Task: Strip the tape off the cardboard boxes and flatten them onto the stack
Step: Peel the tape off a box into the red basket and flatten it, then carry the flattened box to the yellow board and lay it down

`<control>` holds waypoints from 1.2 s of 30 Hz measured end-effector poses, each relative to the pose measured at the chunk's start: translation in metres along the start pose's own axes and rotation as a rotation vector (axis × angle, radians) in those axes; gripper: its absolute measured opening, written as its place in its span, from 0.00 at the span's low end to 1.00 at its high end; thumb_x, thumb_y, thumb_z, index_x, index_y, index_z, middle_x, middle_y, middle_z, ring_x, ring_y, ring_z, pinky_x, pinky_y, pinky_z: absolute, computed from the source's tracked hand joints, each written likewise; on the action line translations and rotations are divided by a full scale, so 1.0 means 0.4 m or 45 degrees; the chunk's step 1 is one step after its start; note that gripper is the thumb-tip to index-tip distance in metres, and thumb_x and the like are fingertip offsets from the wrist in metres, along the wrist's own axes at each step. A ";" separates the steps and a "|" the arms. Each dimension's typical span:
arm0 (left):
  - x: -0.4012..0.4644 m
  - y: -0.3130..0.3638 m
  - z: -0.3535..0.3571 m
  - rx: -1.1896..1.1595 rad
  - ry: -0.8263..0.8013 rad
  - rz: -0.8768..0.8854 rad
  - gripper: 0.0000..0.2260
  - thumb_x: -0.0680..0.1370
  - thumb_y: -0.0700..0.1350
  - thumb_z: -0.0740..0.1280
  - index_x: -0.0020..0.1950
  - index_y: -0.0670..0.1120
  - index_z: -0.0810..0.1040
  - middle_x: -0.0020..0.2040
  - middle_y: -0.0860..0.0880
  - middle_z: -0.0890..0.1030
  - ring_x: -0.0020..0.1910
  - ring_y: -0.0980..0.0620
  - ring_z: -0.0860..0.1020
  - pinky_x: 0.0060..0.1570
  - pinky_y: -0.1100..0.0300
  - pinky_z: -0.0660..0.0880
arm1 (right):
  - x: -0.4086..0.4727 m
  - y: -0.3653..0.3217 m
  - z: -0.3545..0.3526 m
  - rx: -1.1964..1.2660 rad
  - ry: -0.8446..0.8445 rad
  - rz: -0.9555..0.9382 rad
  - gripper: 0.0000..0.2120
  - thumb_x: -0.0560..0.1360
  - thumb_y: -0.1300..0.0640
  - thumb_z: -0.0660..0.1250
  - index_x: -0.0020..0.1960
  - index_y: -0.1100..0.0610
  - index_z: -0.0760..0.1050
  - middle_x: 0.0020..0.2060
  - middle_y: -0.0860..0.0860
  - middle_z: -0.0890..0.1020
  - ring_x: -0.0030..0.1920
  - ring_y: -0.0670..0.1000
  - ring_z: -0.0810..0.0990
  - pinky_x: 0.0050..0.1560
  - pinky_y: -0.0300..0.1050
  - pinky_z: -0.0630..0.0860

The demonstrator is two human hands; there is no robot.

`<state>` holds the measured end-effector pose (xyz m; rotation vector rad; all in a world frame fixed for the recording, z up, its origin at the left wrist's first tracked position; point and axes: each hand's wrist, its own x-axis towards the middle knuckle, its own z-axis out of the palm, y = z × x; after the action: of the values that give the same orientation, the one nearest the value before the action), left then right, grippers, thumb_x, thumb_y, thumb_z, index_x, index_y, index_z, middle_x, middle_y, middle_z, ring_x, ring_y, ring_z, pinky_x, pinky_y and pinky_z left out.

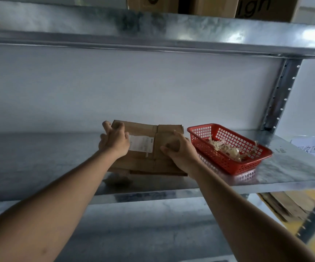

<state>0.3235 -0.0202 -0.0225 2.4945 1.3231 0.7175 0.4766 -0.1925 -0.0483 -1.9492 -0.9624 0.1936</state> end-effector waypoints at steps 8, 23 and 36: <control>-0.043 -0.002 0.017 0.143 -0.194 0.378 0.26 0.84 0.59 0.58 0.82 0.54 0.61 0.81 0.46 0.54 0.77 0.38 0.59 0.71 0.39 0.66 | -0.078 -0.004 -0.045 0.123 0.184 0.041 0.29 0.80 0.53 0.72 0.79 0.47 0.68 0.70 0.50 0.76 0.63 0.50 0.77 0.58 0.45 0.80; -0.347 0.180 0.057 0.224 -0.319 0.728 0.28 0.85 0.64 0.49 0.84 0.57 0.56 0.85 0.49 0.53 0.84 0.45 0.51 0.80 0.40 0.54 | -0.453 0.190 -0.207 0.293 0.251 0.152 0.27 0.75 0.52 0.77 0.73 0.46 0.75 0.59 0.45 0.80 0.59 0.47 0.79 0.47 0.35 0.75; -0.796 0.531 0.218 0.182 -0.526 0.999 0.27 0.85 0.61 0.53 0.84 0.56 0.58 0.84 0.48 0.56 0.82 0.44 0.55 0.80 0.43 0.55 | -0.907 0.463 -0.538 0.396 0.441 0.437 0.30 0.75 0.50 0.77 0.74 0.41 0.73 0.60 0.44 0.80 0.52 0.41 0.79 0.39 0.30 0.77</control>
<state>0.3691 -0.4004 -0.1087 3.0443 0.2393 0.1914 0.4350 -0.6375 -0.1599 -1.7689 -0.3455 0.1798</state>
